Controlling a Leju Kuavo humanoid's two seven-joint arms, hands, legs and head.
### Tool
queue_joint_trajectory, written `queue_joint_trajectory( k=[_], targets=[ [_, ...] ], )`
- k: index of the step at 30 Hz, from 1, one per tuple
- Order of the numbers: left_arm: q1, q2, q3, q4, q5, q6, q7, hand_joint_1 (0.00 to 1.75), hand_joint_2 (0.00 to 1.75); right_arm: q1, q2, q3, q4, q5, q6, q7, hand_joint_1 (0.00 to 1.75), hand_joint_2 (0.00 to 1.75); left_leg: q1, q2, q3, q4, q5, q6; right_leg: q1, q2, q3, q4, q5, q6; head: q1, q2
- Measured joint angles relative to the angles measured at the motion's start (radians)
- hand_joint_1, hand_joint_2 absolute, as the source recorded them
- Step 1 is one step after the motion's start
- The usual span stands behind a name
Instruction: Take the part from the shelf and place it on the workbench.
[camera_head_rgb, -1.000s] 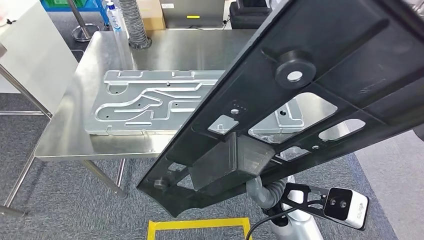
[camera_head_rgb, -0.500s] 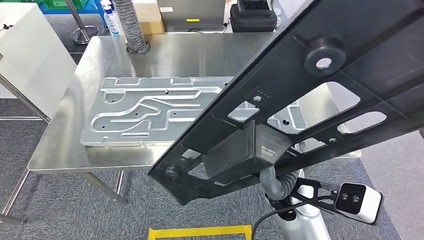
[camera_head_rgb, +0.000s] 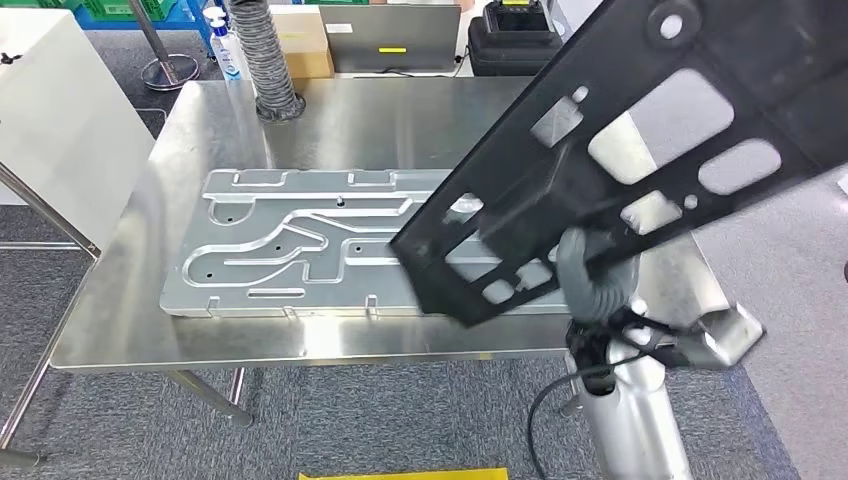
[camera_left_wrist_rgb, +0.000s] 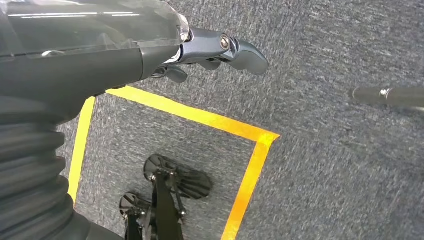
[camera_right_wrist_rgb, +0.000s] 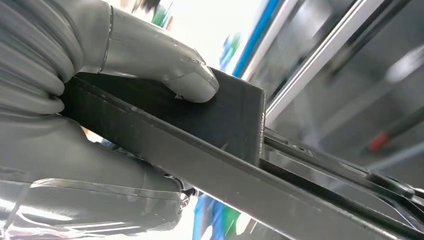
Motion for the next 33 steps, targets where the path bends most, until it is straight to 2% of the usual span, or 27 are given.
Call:
queue_joint_trajectory(
  k=[1, 2, 4, 5, 6, 7, 9, 10, 11, 13, 15, 16, 17, 19, 20, 21, 22, 23, 24, 26, 27, 29, 31, 33],
  targets=[
    [0.0, -0.001, 0.002, 0.0, 0.003, 0.0, -0.001, 0.0, 1.75, -0.027, -0.014, -0.021, 0.041, 0.034, -0.078, 0.0, 1.75, 1.75, 0.001, 0.0, 0.002, -0.003, 0.0, 0.006, -0.002, -0.001, -0.013, 0.027, -0.015, 0.006, 0.0, 0.0],
    [0.0, -0.001, 0.005, 0.0, 0.005, 0.001, -0.002, 0.0, 1.75, -0.056, -0.027, -0.039, 0.083, 0.081, -0.17, 0.002, 1.75, 1.75, 0.002, 0.0, 0.003, -0.005, -0.001, 0.011, -0.003, -0.001, -0.039, 0.077, -0.038, 0.011, 0.0, 0.0],
    [0.0, -0.003, 0.012, 0.0, 0.007, 0.002, -0.005, 0.0, 1.75, -0.115, -0.056, -0.073, 0.183, 0.218, -0.387, 0.018, 1.75, 1.75, 0.001, 0.0, 0.004, -0.004, -0.004, 0.017, -0.005, -0.002, -0.122, 0.217, -0.088, 0.017, 0.0, 0.0],
    [0.001, -0.004, 0.014, 0.0, 0.007, 0.002, -0.006, 0.0, 1.75, -0.141, -0.07, -0.09, 0.231, 0.294, -0.492, 0.036, 1.75, 1.75, 0.0, -0.001, 0.005, -0.003, -0.006, 0.019, -0.005, -0.002, -0.159, 0.271, -0.096, 0.018, 0.0, 0.0],
    [0.002, -0.005, 0.016, 0.0, 0.007, 0.002, -0.008, 0.0, 1.75, -0.165, -0.085, -0.105, 0.272, 0.377, -0.589, 0.06, 1.75, 1.75, -0.001, -0.003, 0.006, -0.002, -0.009, 0.02, -0.005, -0.002, -0.181, 0.291, -0.084, 0.018, 0.0, 0.0],
    [0.004, -0.007, 0.016, 0.0, 0.007, 0.002, -0.009, 0.0, 1.75, -0.187, -0.098, -0.118, 0.305, 0.456, -0.669, 0.089, 1.75, 1.75, -0.001, -0.004, 0.009, -0.001, -0.012, 0.02, -0.005, -0.002, -0.184, 0.27, -0.052, 0.015, 0.0, 0.0],
    [0.006, -0.01, 0.017, 0.0, 0.006, 0.002, -0.011, 0.0, 1.75, -0.232, -0.119, -0.133, 0.349, 0.604, -0.79, 0.153, 1.75, 1.75, -0.004, -0.006, 0.018, 0.001, -0.019, 0.018, -0.003, -0.002, -0.145, 0.143, 0.039, 0.005, 0.0, 0.0],
    [0.006, -0.011, 0.017, 0.0, 0.005, 0.002, -0.012, 0.0, 1.75, -0.251, -0.127, -0.136, 0.364, 0.668, -0.831, 0.18, 1.75, 1.75, -0.006, -0.006, 0.021, 0.001, -0.023, 0.015, 0.0, -0.002, -0.123, 0.08, 0.072, 0.0, 0.0, 0.0],
    [0.005, -0.012, 0.018, 0.0, 0.004, 0.002, -0.013, 0.0, 1.75, -0.267, -0.133, -0.138, 0.375, 0.728, -0.862, 0.205, 1.75, 1.75, -0.007, -0.006, 0.021, 0.001, -0.025, 0.011, 0.003, -0.001, -0.107, 0.036, 0.089, -0.005, 0.0, 0.0],
    [0.004, -0.014, 0.019, 0.0, 0.0, 0.002, -0.016, 0.0, 1.75, -0.297, -0.138, -0.136, 0.398, 0.857, -0.898, 0.261, 1.75, 1.75, -0.01, -0.005, 0.019, -0.001, -0.025, 0.003, 0.007, 0.001, -0.1, 0.01, 0.089, -0.011, 0.0, 0.0],
    [0.003, -0.016, 0.019, 0.0, -0.007, 0.001, -0.02, 0.0, 1.75, -0.338, -0.139, -0.119, 0.423, 1.012, -0.904, 0.319, 1.75, 1.75, -0.012, -0.003, 0.018, 0.006, -0.033, -0.008, 0.001, 0.003, -0.098, 0.004, 0.089, -0.018, 0.0, 0.0],
    [0.001, -0.017, 0.019, 0.0, -0.01, 0.0, -0.021, 0.0, 1.75, -0.363, -0.139, -0.102, 0.436, 1.089, -0.897, 0.344, 1.75, 1.75, -0.013, -0.002, 0.009, 0.03, -0.047, -0.014, -0.002, 0.004, -0.096, 0.001, 0.089, -0.023, 0.0, 0.0],
    [0.0, -0.017, 0.019, 0.0, -0.013, -0.001, -0.023, 0.0, 1.75, -0.387, -0.136, -0.08, 0.45, 1.157, -0.883, 0.361, 1.75, 1.75, -0.013, -0.001, -0.01, 0.073, -0.07, -0.019, -0.005, 0.004, -0.093, -0.001, 0.089, -0.028, 0.0, 0.0],
    [-0.003, -0.017, 0.018, 0.0, -0.019, -0.002, -0.027, 0.0, 1.75, -0.436, -0.124, -0.026, 0.489, 1.267, -0.833, 0.384, 1.75, 1.75, -0.011, -0.001, -0.074, 0.201, -0.125, -0.024, -0.003, 0.004, -0.09, -0.002, 0.086, -0.036, 0.0, 0.0],
    [-0.004, -0.018, 0.018, 0.0, -0.023, -0.004, -0.03, 0.0, 1.75, -0.46, -0.111, 0.008, 0.52, 1.314, -0.796, 0.391, 1.75, 1.75, -0.01, -0.001, -0.104, 0.255, -0.141, -0.025, -0.001, 0.005, -0.089, -0.001, 0.085, -0.039, 0.0, 0.0],
    [-0.005, -0.018, 0.017, 0.0, -0.027, -0.006, -0.032, 0.0, 1.75, -0.484, -0.095, 0.048, 0.558, 1.353, -0.75, 0.391, 1.75, 1.75, -0.01, -0.001, -0.121, 0.28, -0.138, -0.025, 0.0, 0.007, -0.088, -0.001, 0.083, -0.041, 0.0, 0.0],
    [-0.007, -0.018, 0.015, 0.0, -0.032, -0.008, -0.034, 0.0, 1.75, -0.51, -0.077, 0.093, 0.603, 1.384, -0.7, 0.384, 1.75, 1.75, -0.01, -0.001, -0.121, 0.267, -0.117, -0.024, 0.002, 0.009, -0.085, 0.0, 0.082, -0.042, 0.0, 0.0],
    [-0.01, -0.018, 0.014, 0.0, -0.036, -0.01, -0.035, 0.0, 1.75, -0.535, -0.06, 0.14, 0.65, 1.406, -0.655, 0.37, 1.75, 1.75, -0.01, -0.001, -0.102, 0.216, -0.08, -0.021, 0.004, 0.01, -0.082, 0.001, 0.08, -0.043, 0.0, 0.0],
    [-0.014, -0.018, 0.013, 0.0, -0.04, -0.012, -0.036, 0.0, 1.75, -0.557, -0.043, 0.187, 0.697, 1.419, -0.615, 0.347, 1.75, 1.75, -0.011, 0.0, -0.072, 0.142, -0.04, -0.016, 0.006, 0.011, -0.078, 0.001, 0.077, -0.042, 0.0, 0.0],
    [-0.021, -0.018, 0.012, 0.0, -0.045, -0.014, -0.036, 0.0, 1.75, -0.597, -0.008, 0.271, 0.795, 1.417, -0.553, 0.283, 1.75, 1.75, -0.015, 0.002, -0.021, 0.028, 0.004, -0.005, 0.012, 0.008, -0.075, 0.003, 0.072, -0.038, 0.0, 0.0],
    [-0.023, -0.019, 0.011, 0.0, -0.047, -0.015, -0.035, 0.0, 1.75, -0.612, 0.01, 0.308, 0.845, 1.409, -0.529, 0.248, 1.75, 1.75, -0.017, 0.002, -0.01, 0.002, 0.008, -0.001, 0.014, 0.006, -0.075, 0.004, 0.07, -0.034, 0.0, 0.0],
    [-0.023, -0.02, 0.01, 0.0, -0.05, -0.018, -0.033, 0.0, 1.75, -0.629, 0.044, 0.371, 0.938, 1.385, -0.494, 0.195, 1.75, 1.75, -0.015, -0.001, -0.006, -0.005, 0.006, 0.002, 0.016, 0.002, -0.075, 0.003, 0.067, -0.027, 0.0, 0.0],
    [-0.022, -0.023, 0.007, 0.0, -0.053, -0.024, -0.032, 0.0, 1.75, -0.632, 0.068, 0.415, 1.014, 1.356, -0.477, 0.173, 1.75, 1.75, -0.009, -0.003, -0.001, -0.013, 0.008, 0.009, 0.017, -0.001, -0.081, 0.022, 0.051, -0.017, 0.0, 0.0],
    [-0.022, -0.025, 0.003, 0.0, -0.058, -0.03, -0.032, 0.0, 1.75, -0.634, 0.081, 0.444, 1.08, 1.331, -0.465, 0.163, 1.75, 1.75, -0.004, -0.004, 0.003, -0.018, 0.008, 0.015, 0.012, -0.002, -0.127, 0.116, 0.002, -0.005, 0.0, 0.0]
  ],
)
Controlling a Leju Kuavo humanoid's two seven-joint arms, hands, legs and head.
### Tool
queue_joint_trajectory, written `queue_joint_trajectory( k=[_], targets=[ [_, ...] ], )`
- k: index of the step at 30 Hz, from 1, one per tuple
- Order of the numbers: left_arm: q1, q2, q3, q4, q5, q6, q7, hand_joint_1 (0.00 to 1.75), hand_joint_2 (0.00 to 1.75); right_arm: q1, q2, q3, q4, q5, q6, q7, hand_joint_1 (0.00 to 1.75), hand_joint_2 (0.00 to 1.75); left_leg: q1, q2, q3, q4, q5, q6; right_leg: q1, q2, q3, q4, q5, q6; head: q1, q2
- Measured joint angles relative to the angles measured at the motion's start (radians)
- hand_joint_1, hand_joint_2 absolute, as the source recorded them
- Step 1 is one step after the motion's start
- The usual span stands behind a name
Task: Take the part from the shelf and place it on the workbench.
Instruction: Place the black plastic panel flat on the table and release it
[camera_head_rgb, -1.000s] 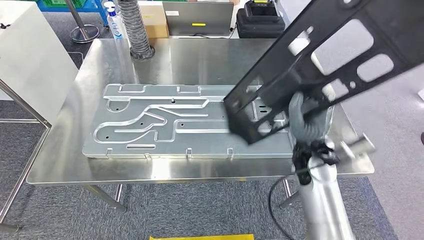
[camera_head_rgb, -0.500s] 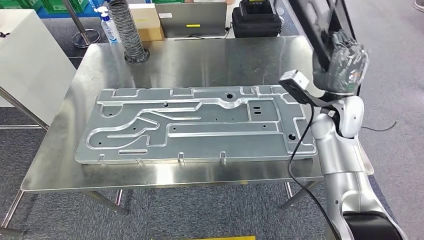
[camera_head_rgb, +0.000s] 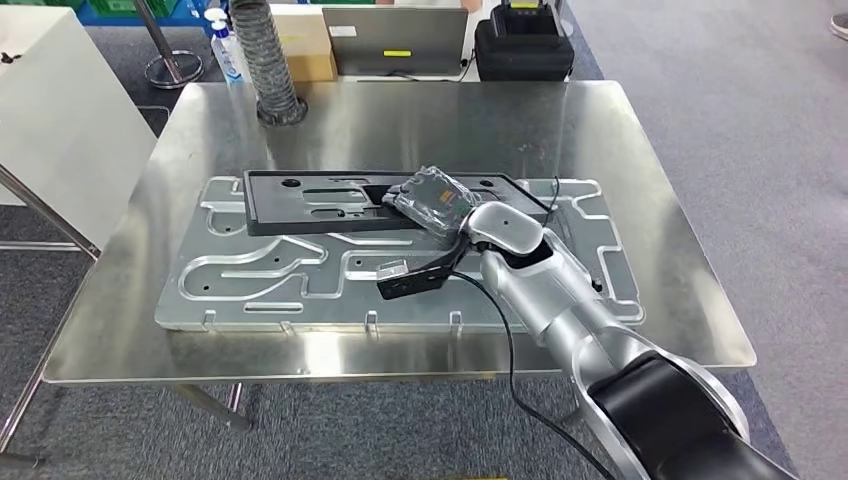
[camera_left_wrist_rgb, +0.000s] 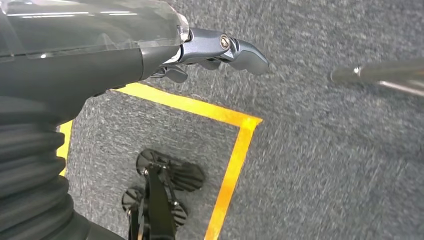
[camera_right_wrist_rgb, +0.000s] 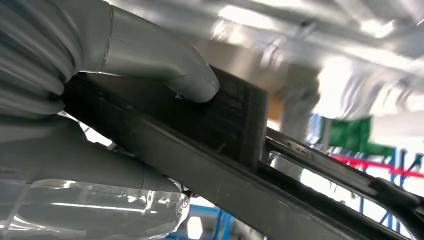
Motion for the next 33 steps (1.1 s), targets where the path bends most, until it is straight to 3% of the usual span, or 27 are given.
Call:
queue_joint_trajectory(
  k=[2, 3, 4, 5, 7, 8, 9, 13, 15, 17, 18, 19, 21, 23, 24, 27, 29, 32, 33],
  targets=[
    [0.003, -0.001, -0.005, 0.0, -0.006, -0.003, 0.0, 0.0, 1.75, 0.003, 0.004, 0.019, 0.056, -0.017, 0.011, 0.001, 1.75, 1.75, 0.0, 0.0, 0.001, 0.0, -0.003, 0.003, -0.008, 0.0, -0.076, 0.135, -0.048, 0.01, 0.0, 0.0],
    [0.005, -0.001, -0.008, 0.0, -0.01, -0.004, 0.001, 0.0, 1.75, 0.006, 0.004, 0.026, 0.08, -0.022, 0.016, 0.006, 1.75, 1.75, 0.0, -0.001, 0.002, 0.001, -0.005, 0.004, -0.01, 0.0, -0.102, 0.173, -0.05, 0.012, 0.0, 0.0],
    [0.008, -0.001, -0.012, 0.0, -0.013, -0.005, 0.001, 0.0, 1.75, 0.009, 0.003, 0.031, 0.101, -0.027, 0.019, 0.012, 1.75, 1.75, 0.0, -0.001, 0.004, 0.001, -0.007, 0.003, -0.012, 0.0, -0.111, 0.173, -0.033, 0.013, 0.0, 0.0],
    [0.01, -0.001, -0.014, 0.0, -0.015, -0.007, 0.001, 0.0, 1.75, 0.01, 0.0, 0.035, 0.119, -0.031, 0.023, 0.019, 1.75, 1.75, 0.0, -0.002, 0.007, 0.002, -0.009, 0.002, -0.013, 0.0, -0.099, 0.132, 0.001, 0.012, 0.0, 0.0],
    [0.011, -0.001, -0.017, 0.0, -0.02, -0.01, 0.001, 0.0, 1.75, 0.009, -0.007, 0.038, 0.146, -0.041, 0.029, 0.034, 1.75, 1.75, -0.003, -0.002, 0.013, 0.004, -0.016, -0.004, -0.009, -0.001, -0.039, -0.011, 0.08, 0.001, 0.0, 0.0],
    [0.011, -0.001, -0.018, 0.0, -0.021, -0.013, 0.001, 0.0, 1.75, 0.007, -0.012, 0.038, 0.158, -0.047, 0.034, 0.042, 1.75, 1.75, -0.004, -0.001, 0.015, 0.005, -0.02, -0.008, -0.007, -0.001, -0.014, -0.069, 0.103, -0.005, 0.0, 0.0],
    [0.01, -0.001, -0.02, 0.0, -0.023, -0.015, 0.0, 0.0, 1.75, 0.007, -0.017, 0.039, 0.168, -0.052, 0.038, 0.049, 1.75, 1.75, -0.005, -0.001, 0.015, 0.006, -0.022, -0.011, -0.004, -0.002, 0.001, -0.102, 0.112, -0.009, 0.0, 0.0],
    [0.008, 0.001, -0.025, 0.0, -0.027, -0.024, -0.009, 0.0, 1.75, 0.008, -0.041, 0.04, 0.197, -0.061, 0.042, 0.065, 1.75, 1.75, -0.003, 0.002, 0.016, 0.018, -0.038, -0.029, -0.006, -0.003, 0.017, -0.127, 0.11, -0.026, 0.0, 0.0],
    [0.008, 0.003, -0.027, 0.0, -0.027, -0.025, -0.01, 0.0, 1.75, 0.007, -0.049, 0.041, 0.205, -0.063, 0.042, 0.07, 1.75, 1.75, 0.0, 0.003, -0.017, 0.098, -0.084, -0.038, -0.01, -0.005, 0.028, -0.136, 0.111, -0.034, 0.0, 0.0],
    [0.008, 0.004, -0.029, 0.0, -0.028, -0.026, -0.014, 0.0, 1.75, 0.009, -0.053, 0.041, 0.213, -0.068, 0.047, 0.074, 1.75, 1.75, 0.002, 0.003, -0.083, 0.232, -0.14, -0.047, -0.01, -0.005, 0.03, -0.136, 0.109, -0.038, 0.0, 0.0],
    [0.009, 0.005, -0.031, 0.0, -0.029, -0.028, -0.018, 0.0, 1.75, 0.012, -0.055, 0.041, 0.217, -0.071, 0.049, 0.075, 1.31, 1.31, 0.003, 0.003, -0.109, 0.279, -0.15, -0.051, -0.01, -0.004, 0.031, -0.134, 0.108, -0.038, 0.0, 0.0],
    [0.009, 0.006, -0.034, 0.0, -0.031, -0.029, -0.023, 0.0, 1.75, 0.013, -0.058, 0.041, 0.221, -0.074, 0.05, 0.076, 0.87, 0.87, 0.005, 0.004, -0.118, 0.289, -0.141, -0.053, -0.011, -0.004, 0.032, -0.133, 0.106, -0.036, 0.0, 0.0],
    [0.009, 0.009, -0.038, 0.0, -0.033, -0.032, -0.033, 0.0, 1.75, 0.016, -0.063, 0.041, 0.228, -0.081, 0.047, 0.077, 0.0, 0.0, 0.01, 0.004, -0.077, 0.193, -0.077, -0.057, -0.013, -0.003, 0.035, -0.126, 0.1, -0.03, 0.0, 0.0],
    [0.008, 0.01, -0.04, 0.0, -0.035, -0.032, -0.039, 0.0, 1.75, 0.02, -0.069, 0.041, 0.234, -0.087, 0.04, 0.077, 0.0, 0.0, 0.012, 0.002, -0.015, 0.065, -0.029, -0.054, -0.012, -0.002, 0.035, -0.116, 0.093, -0.02, 0.0, 0.0],
    [0.008, 0.011, -0.041, 0.0, -0.036, -0.03, -0.04, 0.0, 1.31, 0.022, -0.072, 0.041, 0.236, -0.091, 0.035, 0.075, 0.0, 0.0, 0.012, 0.001, 0.002, 0.031, -0.021, -0.048, -0.011, -0.001, 0.033, -0.113, 0.091, -0.015, 0.0, 0.0],
    [0.008, 0.011, -0.041, 0.0, -0.037, -0.023, -0.043, 0.0, 0.0, 0.028, -0.078, 0.041, 0.241, -0.095, 0.011, 0.069, 0.0, 0.0, 0.007, 0.001, 0.006, 0.018, -0.018, -0.024, -0.01, 0.002, 0.03, -0.112, 0.092, 0.0, 0.0, 0.0],
    [0.008, 0.011, -0.041, 0.0, -0.035, -0.019, -0.049, 0.0, 0.0, 0.031, -0.081, 0.041, 0.243, -0.096, -0.013, 0.066, 0.0, 0.0, 0.008, 0.002, 0.006, 0.014, -0.012, -0.012, -0.013, 0.002, 0.016, -0.08, 0.068, 0.01, 0.0, 0.0],
    [0.01, 0.011, -0.041, 0.0, -0.034, -0.015, -0.052, 0.0, 0.0, 0.038, -0.082, 0.041, 0.243, -0.097, -0.056, 0.056, 0.0, 0.0, 0.008, 0.004, 0.003, 0.012, -0.01, -0.002, -0.016, 0.0, -0.069, 0.106, -0.028, 0.021, 0.0, 0.0],
    [0.01, 0.01, -0.041, 0.0, -0.034, -0.015, -0.052, 0.0, 0.0, 0.043, -0.082, 0.041, 0.243, -0.098, -0.065, 0.052, 0.0, 0.0, 0.007, 0.004, 0.002, 0.013, -0.01, -0.002, -0.016, 0.0, -0.095, 0.162, -0.047, 0.022, 0.0, 0.0]
  ],
)
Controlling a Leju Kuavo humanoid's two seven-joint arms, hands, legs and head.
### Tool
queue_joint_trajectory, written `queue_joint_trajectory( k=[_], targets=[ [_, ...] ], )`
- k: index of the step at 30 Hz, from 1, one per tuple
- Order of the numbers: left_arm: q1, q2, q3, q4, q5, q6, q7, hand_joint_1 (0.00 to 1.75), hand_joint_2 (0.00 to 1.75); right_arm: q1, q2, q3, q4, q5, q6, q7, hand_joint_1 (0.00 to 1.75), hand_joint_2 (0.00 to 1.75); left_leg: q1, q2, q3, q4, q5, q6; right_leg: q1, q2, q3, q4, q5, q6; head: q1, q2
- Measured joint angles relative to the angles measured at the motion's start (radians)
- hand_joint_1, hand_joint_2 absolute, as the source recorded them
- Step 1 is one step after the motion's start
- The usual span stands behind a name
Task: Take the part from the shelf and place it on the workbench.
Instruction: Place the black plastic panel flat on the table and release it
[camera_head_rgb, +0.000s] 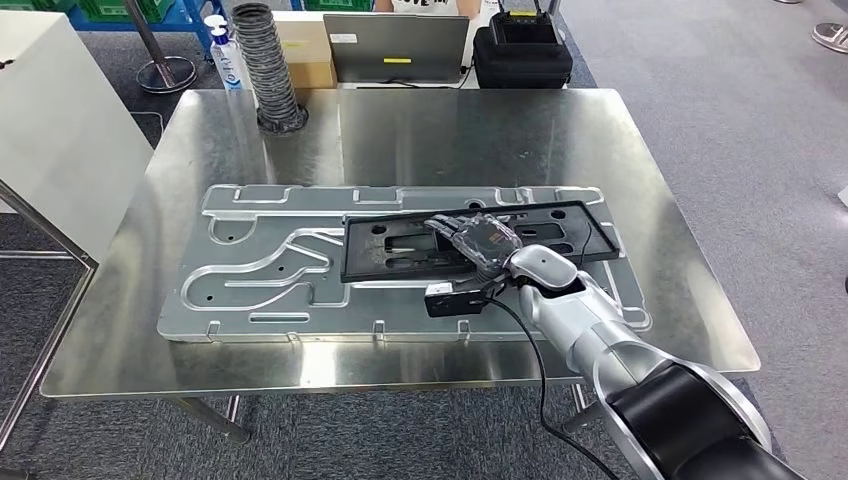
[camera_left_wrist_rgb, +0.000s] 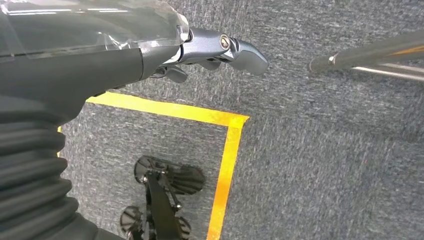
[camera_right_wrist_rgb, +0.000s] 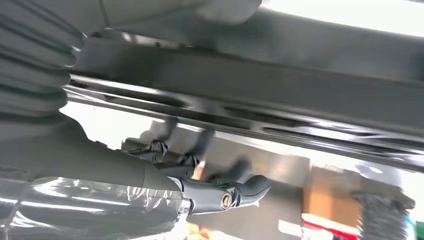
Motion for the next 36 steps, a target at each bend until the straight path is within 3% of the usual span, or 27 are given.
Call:
queue_joint_trajectory(
  k=[1, 2, 4, 6, 8, 11, 12, 14, 15, 16, 17, 18, 19, 21, 22, 26, 28, 30, 31, 32, 33, 36],
  targets=[
    [0.0, 0.0, 0.0, 0.0, 0.0, 0.0, 0.0, 0.0, 0.0, 0.005, 0.0, 0.0, 0.0, -0.001, -0.005, -0.003, 0.0, 0.0, 0.0, -0.001, 0.0, 0.001, 0.0, 0.0, 0.0, 0.0, -0.01, 0.021, 0.001, -0.001, 0.0, 0.0],
    [0.001, 0.0, 0.0, 0.0, 0.0, 0.0, 0.001, 0.0, 0.0, 0.008, 0.0, 0.0, 0.0, -0.002, -0.008, -0.005, 0.0, 0.0, -0.001, -0.001, 0.0, 0.001, 0.0, 0.0, 0.001, 0.0, -0.001, 0.002, 0.02, -0.004, 0.0, 0.0],
    [0.001, -0.002, 0.0, 0.0, 0.001, -0.002, 0.001, 0.0, 0.0, 0.009, 0.0, -0.002, -0.002, -0.013, -0.015, -0.014, 0.0, 0.0, -0.003, -0.003, 0.001, 0.002, -0.001, -0.001, 0.004, 0.0, 0.065, -0.133, 0.088, -0.018, 0.0, 0.0],
    [0.0, -0.004, 0.0, 0.0, 0.002, -0.007, 0.0, 0.0, 0.0, 0.008, 0.001, -0.011, -0.009, -0.048, -0.038, -0.046, 0.0, 0.0, -0.006, -0.003, 0.0, 0.003, -0.003, -0.006, 0.01, -0.001, 0.12, -0.249, 0.127, -0.028, 0.0, 0.0],
    [0.0, -0.006, 0.0, 0.001, 0.003, -0.011, -0.001, 0.0, 0.0, 0.011, 0.002, -0.029, -0.022, -0.093, -0.071, -0.089, 0.0, 0.0, -0.007, -0.003, -0.001, 0.002, -0.003, -0.016, 0.015, -0.002, 0.129, -0.274, 0.13, -0.033, 0.0, 0.0],
    [0.0, -0.006, 0.0, 0.001, 0.001, -0.017, -0.002, 0.0, 0.0, 0.015, 0.002, -0.051, -0.05, -0.132, -0.096, -0.138, 0.0, 0.0, -0.007, -0.001, -0.008, 0.021, -0.02, -0.032, 0.007, -0.002, 0.135, -0.288, 0.138, -0.046, 0.0, 0.0],
    [0.0, -0.005, 0.0, 0.001, 0.002, -0.019, -0.003, 0.0, 0.0, 0.016, 0.002, -0.055, -0.063, -0.138, -0.103, -0.149, 0.0, 0.0, -0.007, -0.001, -0.024, 0.06, -0.044, -0.036, 0.004, -0.003, 0.138, -0.292, 0.14, -0.05, 0.0, 0.0],
    [0.001, -0.004, 0.0, 0.001, 0.003, -0.02, -0.006, 0.0, 0.0, 0.024, 0.0, -0.058, -0.09, -0.131, -0.132, -0.157, 0.0, 0.0, -0.005, 0.0, -0.083, 0.192, -0.11, -0.042, 0.003, -0.003, 0.14, -0.293, 0.14, -0.054, 0.0, 0.0],
    [0.002, -0.003, 0.0, 0.001, 0.005, -0.02, -0.008, 0.0, 0.0, 0.03, -0.002, -0.058, -0.104, -0.12, -0.15, -0.154, 0.0, 0.0, -0.005, 0.0, -0.114, 0.255, -0.132, -0.045, 0.003, -0.003, 0.14, -0.293, 0.139, -0.055, 0.0, 0.0],
    [0.005, -0.003, 0.0, 0.001, 0.006, -0.02, -0.009, 0.0, 0.0, 0.036, -0.005, -0.057, -0.116, -0.106, -0.17, -0.146, 0.0, 0.0, -0.005, 0.0, -0.132, 0.289, -0.137, -0.047, 0.003, -0.003, 0.141, -0.292, 0.137, -0.055, 0.0, 0.0],
    [0.007, -0.002, 0.0, 0.001, 0.008, -0.02, -0.01, 0.0, 0.0, 0.041, -0.011, -0.055, -0.13, -0.091, -0.187, -0.136, 0.0, 0.0, -0.004, 0.0, -0.13, 0.282, -0.121, -0.048, 0.003, -0.003, 0.142, -0.29, 0.136, -0.054, 0.0, 0.0],
    [0.01, -0.002, 0.0, 0.001, 0.01, -0.02, -0.011, 0.0, 0.0, 0.045, -0.018, -0.051, -0.145, -0.077, -0.203, -0.125, 0.0, 0.0, -0.002, 0.0, -0.109, 0.235, -0.089, -0.048, 0.002, -0.002, 0.143, -0.288, 0.133, -0.052, 0.0, 0.0],
    [0.011, -0.002, 0.0, 0.001, 0.012, -0.02, -0.012, 0.0, 0.0, 0.047, -0.028, -0.047, -0.163, -0.062, -0.218, -0.112, 0.0, 0.0, -0.001, 0.0, -0.076, 0.162, -0.052, -0.047, 0.002, -0.002, 0.144, -0.285, 0.129, -0.048, 0.0, 0.0],
    [0.013, -0.001, 0.001, 0.001, 0.017, -0.02, -0.014, 0.0, 0.0, 0.047, -0.057, -0.04, -0.199, -0.033, -0.249, -0.086, 0.0, 0.0, -0.001, 0.0, -0.018, 0.042, -0.01, -0.04, 0.006, -0.002, 0.144, -0.276, 0.122, -0.039, 0.0, 0.0],
    [0.015, -0.002, 0.002, 0.001, 0.02, -0.02, -0.015, 0.0, 0.0, 0.047, -0.075, -0.038, -0.216, -0.02, -0.264, -0.072, 0.0, 0.0, -0.002, -0.001, -0.006, 0.016, -0.005, -0.034, 0.008, -0.002, 0.142, -0.273, 0.12, -0.034, 0.0, 0.0],
    [0.024, -0.003, 0.01, 0.001, 0.041, -0.024, -0.025, 0.0, 0.0, 0.072, -0.188, -0.05, -0.34, 0.003, -0.338, -0.007, 0.0, 0.0, -0.004, -0.003, -0.003, 0.007, -0.004, -0.005, 0.004, -0.003, 0.135, -0.254, 0.103, -0.013, 0.0, 0.0],
    [0.028, -0.003, 0.02, 0.001, 0.051, -0.025, -0.03, 0.0, 0.0, 0.12, -0.27, -0.097, -0.459, 0.004, -0.359, 0.017, 0.0, 0.0, -0.002, -0.007, -0.002, 0.003, -0.002, 0.007, 0.001, -0.002, 0.096, -0.164, 0.049, 0.0, 0.0, 0.0],
    [0.037, -0.003, 0.029, 0.001, 0.054, -0.025, -0.03, 0.0, 0.0, 0.201, -0.348, -0.173, -0.592, -0.004, -0.363, 0.028, 0.0, 0.0, -0.002, -0.012, -0.001, 0.003, -0.004, 0.012, 0.0, -0.002, 0.03, -0.032, -0.009, 0.007, 0.0, 0.0],
    [0.042, -0.003, 0.032, 0.001, 0.055, -0.025, -0.029, 0.0, 0.0, 0.254, -0.382, -0.219, -0.659, -0.018, -0.365, 0.028, 0.0, 0.0, -0.002, -0.014, -0.001, 0.004, -0.005, 0.014, 0.0, -0.002, 0.008, 0.007, -0.017, 0.008, 0.0, 0.0],
    [0.045, -0.003, 0.035, 0.001, 0.055, -0.025, -0.027, 0.0, 0.0, 0.314, -0.413, -0.271, -0.725, -0.042, -0.369, 0.025, 0.0, 0.0, -0.003, -0.016, 0.0, 0.004, -0.006, 0.015, 0.0, -0.002, 0.006, 0.006, -0.006, 0.007, 0.0, 0.0],
    [0.047, -0.003, 0.038, 0.001, 0.055, -0.025, -0.026, 0.0, 0.0, 0.381, -0.443, -0.332, -0.794, -0.077, -0.376, 0.015, 0.0, 0.0, -0.003, -0.019, 0.002, 0.004, -0.008, 0.015, 0.001, -0.003, 0.023, -0.033, 0.023, 0.005, 0.0, 0.0],
    [0.052, -0.004, 0.048, 0.001, 0.056, -0.021, -0.019, 0.0, 0.0, 0.587, -0.507, -0.545, -0.99, -0.191, -0.402, -0.035, 0.0, 0.0, -0.008, -0.029, 0.009, 0.005, -0.015, 0.009, 0.008, -0.008, 0.123, -0.238, 0.11, -0.012, 0.0, 0.0]
  ],
)
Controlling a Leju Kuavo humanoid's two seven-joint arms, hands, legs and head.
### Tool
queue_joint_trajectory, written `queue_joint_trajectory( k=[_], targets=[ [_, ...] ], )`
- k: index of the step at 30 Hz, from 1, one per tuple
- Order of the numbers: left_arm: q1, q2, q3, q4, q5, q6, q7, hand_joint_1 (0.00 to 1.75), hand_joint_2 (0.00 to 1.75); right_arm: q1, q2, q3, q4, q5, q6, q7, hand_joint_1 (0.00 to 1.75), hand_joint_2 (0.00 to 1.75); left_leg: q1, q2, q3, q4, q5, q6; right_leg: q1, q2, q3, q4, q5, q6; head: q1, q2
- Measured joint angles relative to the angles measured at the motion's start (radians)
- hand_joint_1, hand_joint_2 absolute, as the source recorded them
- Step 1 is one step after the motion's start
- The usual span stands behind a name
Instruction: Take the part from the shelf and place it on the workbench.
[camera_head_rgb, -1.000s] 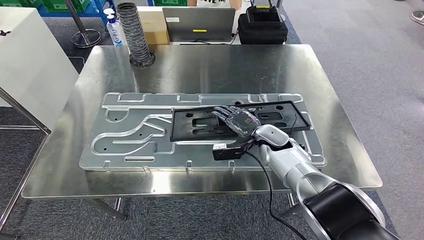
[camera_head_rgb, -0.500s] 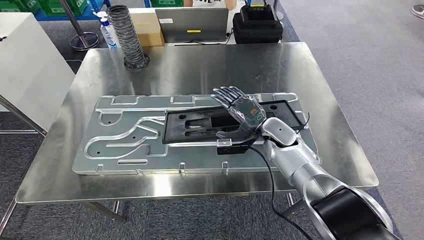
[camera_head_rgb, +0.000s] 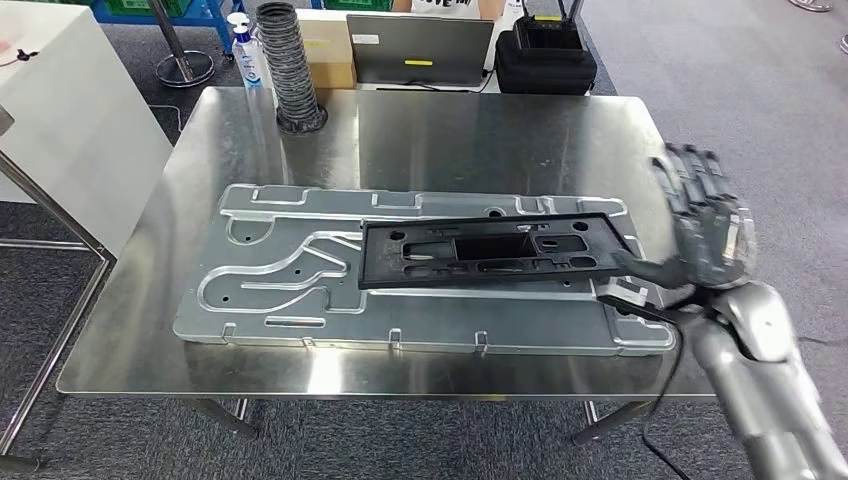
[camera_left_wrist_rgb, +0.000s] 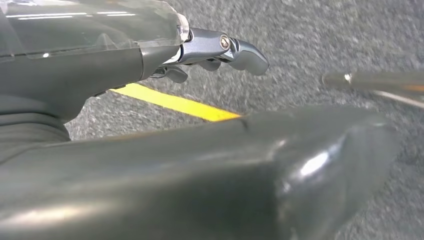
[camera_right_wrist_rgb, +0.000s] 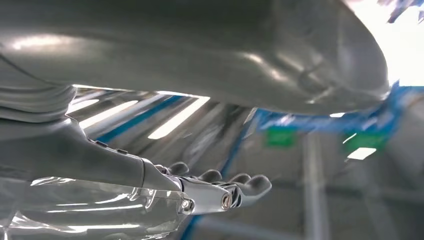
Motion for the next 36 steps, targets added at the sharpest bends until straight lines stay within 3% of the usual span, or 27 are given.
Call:
queue_joint_trajectory(
  k=[1, 4, 6, 9, 10, 11, 12, 14, 16, 20, 22, 24, 25, 26, 27, 29, 31, 34, 36],
  targets=[
    [0.001, 0.0, 0.004, 0.0, 0.001, 0.003, 0.004, 0.0, 0.0, 0.063, -0.009, -0.067, -0.055, -0.025, -0.003, -0.018, 0.0, 0.0, -0.002, -0.001, 0.001, 0.0, -0.003, -0.004, 0.003, -0.002, 0.017, -0.034, 0.009, -0.005, 0.0, 0.0],
    [0.001, 0.0, 0.014, 0.0, 0.008, 0.012, 0.015, 0.0, 0.0, 0.223, -0.01, -0.231, -0.186, -0.067, 0.009, -0.063, 0.0, 0.0, -0.003, 0.001, 0.008, -0.003, -0.01, -0.02, 0.003, 0.0, 0.026, -0.051, 0.011, -0.016, 0.0, 0.0],
    [-0.002, 0.0, 0.021, 0.0, 0.009, 0.017, 0.019, 0.0, 0.0, 0.301, 0.008, -0.305, -0.246, -0.077, 0.017, -0.081, 0.0, 0.0, -0.006, 0.011, 0.001, 0.031, -0.041, -0.029, -0.004, 0.0, 0.036, -0.064, 0.016, -0.027, 0.0, 0.0],
    [-0.005, 0.0, 0.029, 0.0, 0.008, 0.019, 0.023, 0.0, 0.0, 0.403, 0.071, -0.387, -0.301, -0.085, 0.019, -0.11, 0.0, 0.0, -0.003, 0.022, -0.069, 0.205, -0.139, -0.04, -0.005, -0.001, 0.042, -0.069, 0.016, -0.035, 0.0, 0.0],
    [-0.004, 0.0, 0.03, 0.0, 0.008, 0.02, 0.023, 0.0, 0.0, 0.433, 0.098, -0.409, -0.312, -0.085, 0.017, -0.121, 0.0, 0.0, -0.002, 0.023, -0.09, 0.254, -0.158, -0.043, -0.005, -0.001, 0.042, -0.069, 0.015, -0.036, 0.0, 0.0],
    [-0.003, 0.0, 0.03, 0.0, 0.007, 0.02, 0.024, 0.0, 0.0, 0.462, 0.128, -0.432, -0.318, -0.084, 0.016, -0.134, 0.0, 0.0, -0.002, 0.025, -0.092, 0.266, -0.156, -0.045, -0.004, 0.0, 0.041, -0.067, 0.014, -0.036, 0.0, 0.0],
    [-0.002, 0.0, 0.031, 0.0, 0.006, 0.02, 0.024, 0.0, 0.0, 0.486, 0.157, -0.453, -0.321, -0.083, 0.016, -0.146, 0.0, 0.0, -0.002, 0.025, -0.076, 0.24, -0.136, -0.045, -0.004, 0.0, 0.041, -0.065, 0.013, -0.035, 0.0, 0.0],
    [-0.002, 0.0, 0.032, -0.001, 0.005, 0.02, 0.025, 0.0, 0.0, 0.52, 0.21, -0.494, -0.32, -0.085, 0.021, -0.166, 0.0, 0.0, -0.003, 0.026, 0.0, 0.102, -0.075, -0.037, -0.004, 0.003, 0.041, -0.058, 0.01, -0.033, 0.0, 0.0],
    [-0.004, 0.001, 0.035, -0.002, 0.004, 0.02, 0.025, 0.0, 0.0, 0.533, 0.249, -0.526, -0.305, -0.088, 0.027, -0.176, 0.0, 0.0, -0.006, 0.026, 0.053, 0.0, -0.045, -0.027, -0.002, 0.007, 0.041, -0.051, 0.008, -0.026, 0.0, 0.0],
    [-0.005, 0.0, 0.038, -0.004, 0.0, 0.017, 0.017, 0.0, 0.0, 0.542, 0.302, -0.564, -0.241, -0.06, 0.029, -0.181, 0.0, 0.0, -0.006, 0.03, 0.062, -0.026, -0.026, -0.007, -0.003, 0.012, 0.037, -0.043, 0.005, -0.005, 0.0, 0.0],
    [-0.005, -0.002, 0.038, -0.005, -0.004, 0.017, 0.016, 0.0, 0.0, 0.545, 0.323, -0.581, -0.206, -0.033, 0.034, -0.181, 0.0, 0.0, -0.002, 0.034, 0.056, -0.036, -0.011, 0.005, -0.006, 0.012, 0.015, 0.016, -0.051, 0.005, 0.0, 0.0],
    [-0.002, -0.004, 0.038, -0.006, -0.007, 0.019, 0.016, 0.0, 0.0, 0.546, 0.344, -0.596, -0.165, -0.003, 0.041, -0.181, 0.0, 0.0, -0.003, 0.036, 0.043, -0.036, -0.001, 0.008, -0.012, 0.011, -0.029, 0.141, -0.134, 0.015, 0.0, 0.0],
    [0.0, -0.005, 0.038, -0.006, -0.009, 0.02, 0.018, 0.0, 0.0, 0.546, 0.354, -0.603, -0.142, 0.009, 0.043, -0.181, 0.0, 0.0, -0.003, 0.036, 0.035, -0.035, 0.003, 0.007, -0.015, 0.011, -0.044, 0.194, -0.159, 0.019, 0.0, 0.0],
    [0.001, -0.006, 0.039, -0.006, -0.01, 0.02, 0.019, 0.0, 0.0, 0.547, 0.363, -0.608, -0.119, 0.021, 0.045, -0.181, 0.0, 0.0, -0.003, 0.037, 0.027, -0.032, 0.007, 0.006, -0.019, 0.01, -0.045, 0.219, -0.167, 0.022, 0.0, 0.0],
    [0.003, -0.007, 0.039, -0.006, -0.012, 0.021, 0.021, 0.0, 0.0, 0.546, 0.369, -0.613, -0.099, 0.03, 0.045, -0.181, 0.0, 0.0, -0.002, 0.037, 0.019, -0.029, 0.011, 0.003, -0.022, 0.009, -0.026, 0.203, -0.155, 0.025, 0.0, 0.0],
    [0.004, -0.008, 0.041, -0.007, -0.013, 0.022, 0.023, 0.0, 0.0, 0.544, 0.38, -0.622, -0.065, 0.046, 0.048, -0.182, 0.0, 0.0, 0.0, 0.037, 0.003, -0.019, 0.017, -0.004, -0.028, 0.007, 0.061, 0.074, -0.106, 0.029, 0.0, 0.0],
    [0.004, -0.01, 0.044, -0.009, -0.015, 0.022, 0.025, 0.0, 0.0, 0.539, 0.389, -0.63, -0.033, 0.058, 0.056, -0.182, 0.0, 0.0, 0.0, 0.037, -0.006, -0.011, 0.025, -0.016, -0.026, 0.009, 0.127, -0.036, -0.075, 0.022, 0.0, 0.0],
    [0.005, -0.011, 0.049, -0.013, -0.019, 0.019, 0.027, 0.0, 0.0, 0.532, 0.402, -0.652, 0.027, 0.069, 0.069, -0.181, 0.0, 0.0, 0.0, 0.035, -0.011, -0.011, 0.039, -0.037, -0.017, 0.013, 0.126, -0.056, -0.063, -0.003, 0.0, 0.0],
    [0.008, -0.012, 0.053, -0.014, -0.022, 0.017, 0.028, 0.0, 0.0, 0.529, 0.408, -0.666, 0.064, 0.064, 0.072, -0.181, 0.0, 0.0, 0.003, 0.034, -0.022, 0.005, 0.018, -0.048, -0.019, 0.009, 0.113, -0.061, -0.047, -0.02, 0.0, 0.0]
  ],
)
